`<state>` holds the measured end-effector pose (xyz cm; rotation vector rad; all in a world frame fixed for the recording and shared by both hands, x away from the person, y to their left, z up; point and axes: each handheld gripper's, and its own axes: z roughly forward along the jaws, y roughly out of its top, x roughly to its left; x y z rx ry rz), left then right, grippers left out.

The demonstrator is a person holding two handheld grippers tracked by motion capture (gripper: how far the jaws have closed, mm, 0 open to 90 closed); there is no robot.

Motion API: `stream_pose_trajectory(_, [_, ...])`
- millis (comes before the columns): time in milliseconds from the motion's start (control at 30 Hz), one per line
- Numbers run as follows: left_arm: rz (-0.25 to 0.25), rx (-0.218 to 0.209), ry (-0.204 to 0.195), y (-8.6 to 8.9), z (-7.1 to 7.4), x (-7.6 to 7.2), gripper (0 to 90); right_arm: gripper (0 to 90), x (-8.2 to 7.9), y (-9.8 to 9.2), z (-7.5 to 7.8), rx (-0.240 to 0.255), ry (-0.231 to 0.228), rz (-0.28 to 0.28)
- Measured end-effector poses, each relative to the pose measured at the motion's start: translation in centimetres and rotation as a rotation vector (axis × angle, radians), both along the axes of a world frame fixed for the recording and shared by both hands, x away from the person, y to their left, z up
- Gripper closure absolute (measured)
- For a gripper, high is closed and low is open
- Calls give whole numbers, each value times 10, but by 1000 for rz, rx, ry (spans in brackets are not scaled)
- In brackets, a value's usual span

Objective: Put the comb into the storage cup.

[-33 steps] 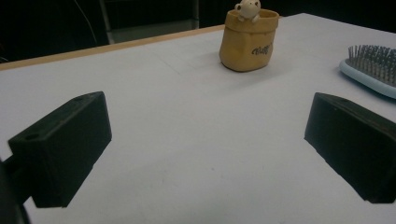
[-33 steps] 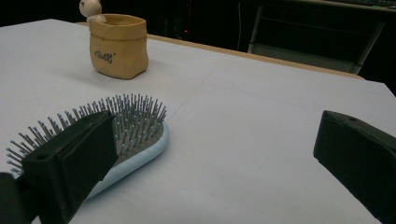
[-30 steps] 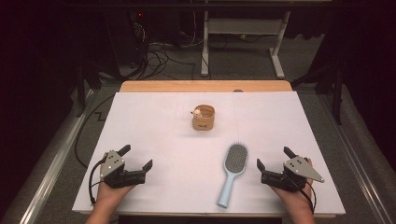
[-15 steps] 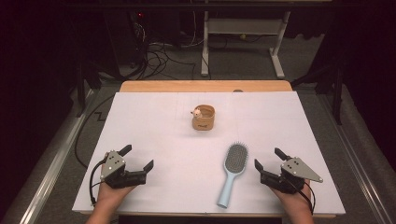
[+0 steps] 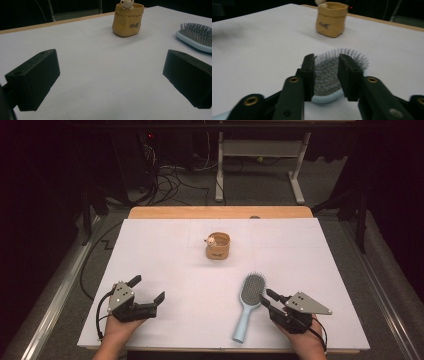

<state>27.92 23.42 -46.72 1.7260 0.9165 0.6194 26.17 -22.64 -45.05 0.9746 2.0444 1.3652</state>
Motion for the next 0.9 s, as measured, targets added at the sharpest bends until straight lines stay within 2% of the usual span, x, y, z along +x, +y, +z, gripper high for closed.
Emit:
stream_pose_trajectory(133, [-2,1,-1,-1,0,0,15,885,-3,15,0,7,45,95])
stream_pose_trajectory(333, [-4,1,1,-1,0,0,15,900,-6,40,-3,-36,104,191])
stream_pose_trajectory(467, [-1,0,-6,-2,0,0,16,900,-6,51,-7,-85,128,205])
stream_pose_trajectory(667, [-6,-1,-1,-2,0,0,16,900,-2,58,-12,-147,147,186])
stream_pose_trajectory(767, [-7,-5,-1,-2,0,0,16,900,-2,61,-15,-175,172,218])
stream_pose_trajectory(900, [-10,-9,7,-3,-1,1,16,900,-3,66,-18,-216,180,241])
